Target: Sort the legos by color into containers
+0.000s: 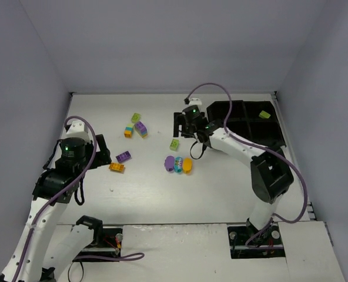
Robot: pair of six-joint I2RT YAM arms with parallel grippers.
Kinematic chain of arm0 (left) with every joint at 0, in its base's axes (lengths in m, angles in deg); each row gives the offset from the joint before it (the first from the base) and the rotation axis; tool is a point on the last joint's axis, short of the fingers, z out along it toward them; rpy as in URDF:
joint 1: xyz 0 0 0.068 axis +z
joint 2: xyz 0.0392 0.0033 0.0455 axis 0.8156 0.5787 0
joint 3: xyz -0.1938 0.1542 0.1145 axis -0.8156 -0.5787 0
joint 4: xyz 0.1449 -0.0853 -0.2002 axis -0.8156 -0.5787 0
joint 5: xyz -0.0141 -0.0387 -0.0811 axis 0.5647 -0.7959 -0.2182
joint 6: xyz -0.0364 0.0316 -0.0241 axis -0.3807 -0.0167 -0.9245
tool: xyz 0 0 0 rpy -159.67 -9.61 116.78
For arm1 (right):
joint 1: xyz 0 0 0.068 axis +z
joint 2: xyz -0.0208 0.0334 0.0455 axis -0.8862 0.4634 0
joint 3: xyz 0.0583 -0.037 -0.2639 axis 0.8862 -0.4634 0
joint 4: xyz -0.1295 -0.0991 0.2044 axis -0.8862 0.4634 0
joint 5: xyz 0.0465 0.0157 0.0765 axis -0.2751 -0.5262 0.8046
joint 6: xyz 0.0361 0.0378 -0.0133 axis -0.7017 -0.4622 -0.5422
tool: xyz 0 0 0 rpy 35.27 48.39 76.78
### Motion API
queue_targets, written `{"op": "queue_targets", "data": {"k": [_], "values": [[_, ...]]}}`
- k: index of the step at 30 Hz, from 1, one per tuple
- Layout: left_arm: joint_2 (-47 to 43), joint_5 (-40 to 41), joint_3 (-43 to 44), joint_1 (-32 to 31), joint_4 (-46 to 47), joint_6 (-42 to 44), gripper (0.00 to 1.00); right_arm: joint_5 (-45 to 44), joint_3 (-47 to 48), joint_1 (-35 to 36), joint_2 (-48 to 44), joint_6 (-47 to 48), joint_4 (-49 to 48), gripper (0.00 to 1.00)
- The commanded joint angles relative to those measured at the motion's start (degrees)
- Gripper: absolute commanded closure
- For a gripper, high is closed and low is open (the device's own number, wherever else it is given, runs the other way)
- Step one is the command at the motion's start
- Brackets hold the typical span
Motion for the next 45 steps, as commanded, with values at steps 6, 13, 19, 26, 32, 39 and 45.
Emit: {"op": "queue_targets", "data": {"k": [6,13,19,26,32,39,45], "values": [[-2.86,0.03,0.01,-0.24,-2.59,-1.83,0.18,-7.29,3.98,7.59,10.76,-7.17,-3.61,0.27],[-5.32,-0.14,-0.25,-0.24,-3.91,-4.29,0.18,-10.81,6.00,9.26,16.93,-12.98,-3.53,0.34],[-5.32,-0.84,-0.52,-0.24,-3.91,-5.34,0.18,-13.79,7.59,9.35,20.27,-12.64,-3.53,0.46],[-4.88,-0.58,-0.25,-0.24,-4.00,-4.99,0.18,-17.05,7.94,8.12,19.23,-9.40,-3.79,0.90],[-4.00,0.12,-0.34,-0.24,-3.47,-4.81,0.18,-13.20,11.37,1.01,11.94,1.77,-5.45,1.00],[-1.63,-0.49,-0.16,-0.24,-1.46,-5.25,0.18,-9.42,11.90,-14.45,3.58,14.34,-6.69,1.00],[0.47,-0.32,0.01,-0.16,0.57,-5.43,0.18,-1.25,12.68,-30.54,3.66,17.95,-6.78,0.96]]}}
